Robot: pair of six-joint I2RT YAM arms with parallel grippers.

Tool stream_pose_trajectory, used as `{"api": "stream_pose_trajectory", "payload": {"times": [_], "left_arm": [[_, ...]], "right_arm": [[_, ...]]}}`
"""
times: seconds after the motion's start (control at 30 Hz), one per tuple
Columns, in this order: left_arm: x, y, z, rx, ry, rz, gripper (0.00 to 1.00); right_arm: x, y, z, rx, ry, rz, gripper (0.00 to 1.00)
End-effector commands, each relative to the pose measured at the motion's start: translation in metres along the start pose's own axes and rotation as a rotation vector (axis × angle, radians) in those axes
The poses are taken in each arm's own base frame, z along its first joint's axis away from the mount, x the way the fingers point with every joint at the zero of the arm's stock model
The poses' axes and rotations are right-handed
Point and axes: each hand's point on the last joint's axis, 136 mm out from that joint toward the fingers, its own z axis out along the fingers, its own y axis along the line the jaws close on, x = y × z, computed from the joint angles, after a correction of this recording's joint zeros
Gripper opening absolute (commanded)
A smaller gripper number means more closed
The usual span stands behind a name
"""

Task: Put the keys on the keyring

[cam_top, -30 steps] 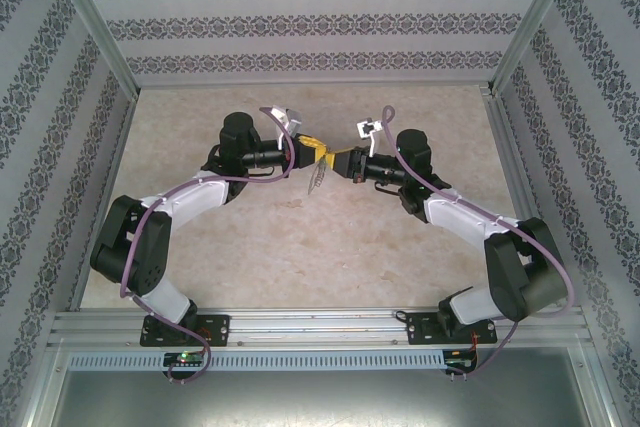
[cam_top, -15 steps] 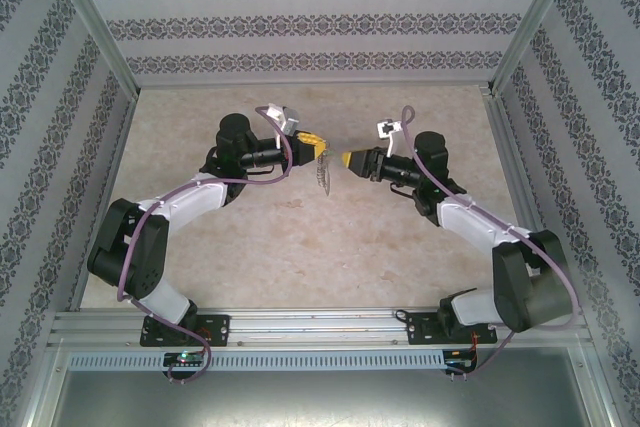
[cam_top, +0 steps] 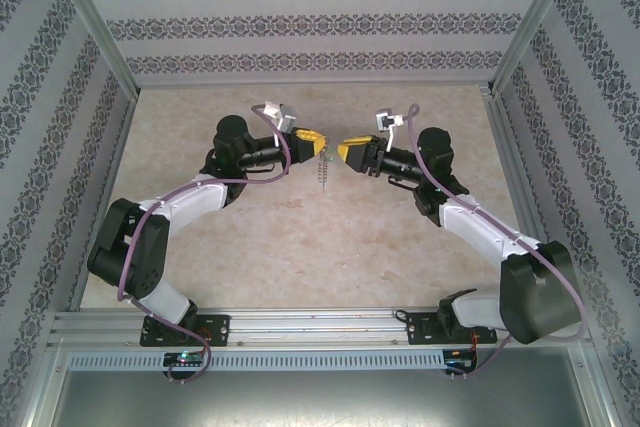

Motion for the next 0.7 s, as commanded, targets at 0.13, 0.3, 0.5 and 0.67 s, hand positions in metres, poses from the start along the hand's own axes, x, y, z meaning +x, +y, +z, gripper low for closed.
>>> {"api": "stream_pose_trajectory", "payload": {"times": [0.13, 0.3, 0.5, 0.67], "left_arm": [[-0.014, -0.006, 0.002, 0.04, -0.087, -0.005, 0.0], [-0.012, -0.007, 0.004, 0.068, -0.102, -0.033, 0.0], [-0.009, -0.008, 0.004, 0.083, -0.106, -0.047, 0.0], [-0.009, -0.01, 0.003, 0.091, -0.11, -0.053, 0.0]], "right_arm": [[-0.011, 0.024, 0.012, -0.119, -0.017, -0.121, 0.42], [-0.015, 0.023, 0.015, -0.128, -0.033, -0.135, 0.42], [-0.019, 0.02, 0.019, -0.133, -0.035, -0.134, 0.4], [-0.021, 0.013, 0.022, -0.124, -0.042, -0.123, 0.39]]}}
